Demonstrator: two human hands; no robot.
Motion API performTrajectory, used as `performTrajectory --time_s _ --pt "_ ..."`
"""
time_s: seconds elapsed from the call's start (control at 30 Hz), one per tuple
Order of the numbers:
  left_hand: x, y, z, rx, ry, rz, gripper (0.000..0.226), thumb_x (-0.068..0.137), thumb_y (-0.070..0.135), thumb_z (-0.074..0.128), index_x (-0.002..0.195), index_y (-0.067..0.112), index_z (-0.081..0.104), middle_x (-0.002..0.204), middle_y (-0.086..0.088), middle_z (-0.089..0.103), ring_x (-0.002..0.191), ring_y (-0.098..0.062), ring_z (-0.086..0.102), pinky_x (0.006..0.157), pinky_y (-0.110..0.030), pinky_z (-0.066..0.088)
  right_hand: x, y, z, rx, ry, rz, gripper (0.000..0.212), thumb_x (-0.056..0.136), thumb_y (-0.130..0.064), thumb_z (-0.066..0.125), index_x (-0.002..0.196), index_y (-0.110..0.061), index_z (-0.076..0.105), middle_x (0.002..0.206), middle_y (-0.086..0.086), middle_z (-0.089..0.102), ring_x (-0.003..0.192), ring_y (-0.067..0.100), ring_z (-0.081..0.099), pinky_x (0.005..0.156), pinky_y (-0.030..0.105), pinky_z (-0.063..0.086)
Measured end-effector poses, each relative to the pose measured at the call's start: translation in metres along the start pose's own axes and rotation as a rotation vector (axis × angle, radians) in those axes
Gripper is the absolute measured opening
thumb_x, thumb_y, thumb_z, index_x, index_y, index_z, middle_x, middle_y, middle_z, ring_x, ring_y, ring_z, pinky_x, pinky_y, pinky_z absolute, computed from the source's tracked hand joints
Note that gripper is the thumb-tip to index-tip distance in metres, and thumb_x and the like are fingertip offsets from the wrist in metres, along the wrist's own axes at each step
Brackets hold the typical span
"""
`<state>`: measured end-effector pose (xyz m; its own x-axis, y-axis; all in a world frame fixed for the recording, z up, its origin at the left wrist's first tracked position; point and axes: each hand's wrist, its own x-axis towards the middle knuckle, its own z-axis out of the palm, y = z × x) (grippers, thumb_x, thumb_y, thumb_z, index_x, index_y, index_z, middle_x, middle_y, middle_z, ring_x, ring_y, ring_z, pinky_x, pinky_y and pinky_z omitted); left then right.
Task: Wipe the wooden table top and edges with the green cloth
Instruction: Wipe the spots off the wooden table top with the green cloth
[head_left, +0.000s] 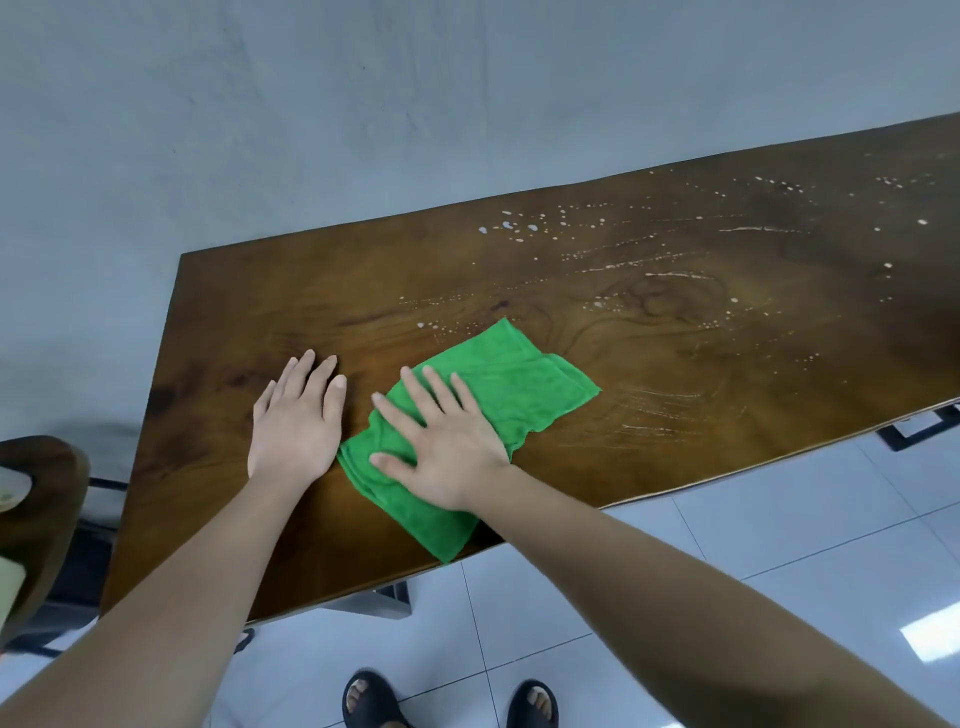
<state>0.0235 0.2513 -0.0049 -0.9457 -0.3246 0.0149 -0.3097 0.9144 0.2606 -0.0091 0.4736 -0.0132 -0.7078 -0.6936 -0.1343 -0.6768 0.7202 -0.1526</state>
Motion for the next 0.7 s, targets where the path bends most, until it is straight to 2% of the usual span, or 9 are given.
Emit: performTrajectory --time_s 0.1,0.2,0.27,0.37,0.53,0.7 --pt "-0.001 0.002 -0.001 -0.012 0.001 -0.002 0.074 0.113 0.067 0.005 0.172 0.035 0.036 0.183 0.004 0.023 0.171 -0.016 0.011 0.139 -0.048 0.009 -0.015 0.032 -0.003 -0.006 0.009 -0.229 0.079 0.107 -0.083 0.01 0.176 -0.045 0.002 0.185 0.0 -0.009 0.171 0.022 -0.014 0.137 0.05 -0.009" --pt "-0.001 0.004 -0.002 0.014 -0.007 -0.017 0.074 0.113 0.068 0.007 0.173 0.035 0.035 0.184 0.005 0.022 0.171 -0.016 0.011 0.139 -0.047 0.009 -0.028 0.081 -0.008 0.02 0.05 -0.248 0.078 0.109 -0.082 0.013 0.176 -0.045 0.003 0.185 -0.005 -0.009 0.17 0.016 -0.013 0.137 0.043 -0.009" --pt "0.0 0.004 -0.002 0.026 -0.015 -0.025 0.075 0.112 0.07 0.008 0.173 0.035 0.033 0.184 0.005 0.021 0.171 -0.017 0.011 0.139 -0.047 0.009 -0.035 0.119 -0.012 0.03 0.082 -0.155 0.08 0.108 -0.083 0.013 0.175 -0.045 -0.005 0.185 -0.006 -0.012 0.17 0.014 -0.015 0.138 0.043 -0.008" --pt "0.001 0.004 0.0 0.027 -0.016 -0.025 0.076 0.111 0.071 0.008 0.173 0.035 0.032 0.184 0.006 0.02 0.171 -0.016 0.01 0.139 -0.048 0.009 -0.045 0.182 -0.022 0.02 0.096 0.057 0.088 0.105 -0.087 0.01 0.174 -0.04 -0.016 0.184 -0.008 -0.013 0.169 0.012 -0.015 0.139 0.048 0.003" --pt "0.003 0.002 0.002 0.055 -0.016 -0.018 0.076 0.111 0.072 0.008 0.174 0.035 0.03 0.184 0.005 0.019 0.171 -0.017 0.01 0.138 -0.049 0.011 -0.052 0.265 -0.042 0.028 0.093 0.429 0.099 0.098 -0.092 -0.001 0.177 -0.031 -0.005 0.184 -0.003 -0.014 0.169 0.015 -0.014 0.138 0.043 -0.005" --pt "0.004 0.004 0.002 0.071 -0.017 -0.025 0.073 0.111 0.068 0.013 0.174 0.035 0.028 0.184 0.005 0.018 0.171 -0.018 0.01 0.138 -0.048 0.011 -0.022 0.26 -0.046 0.075 0.121 0.718 0.1 0.1 -0.085 -0.001 0.178 -0.022 -0.004 0.185 0.007 -0.011 0.171 0.025 -0.009 0.138 0.047 -0.003"
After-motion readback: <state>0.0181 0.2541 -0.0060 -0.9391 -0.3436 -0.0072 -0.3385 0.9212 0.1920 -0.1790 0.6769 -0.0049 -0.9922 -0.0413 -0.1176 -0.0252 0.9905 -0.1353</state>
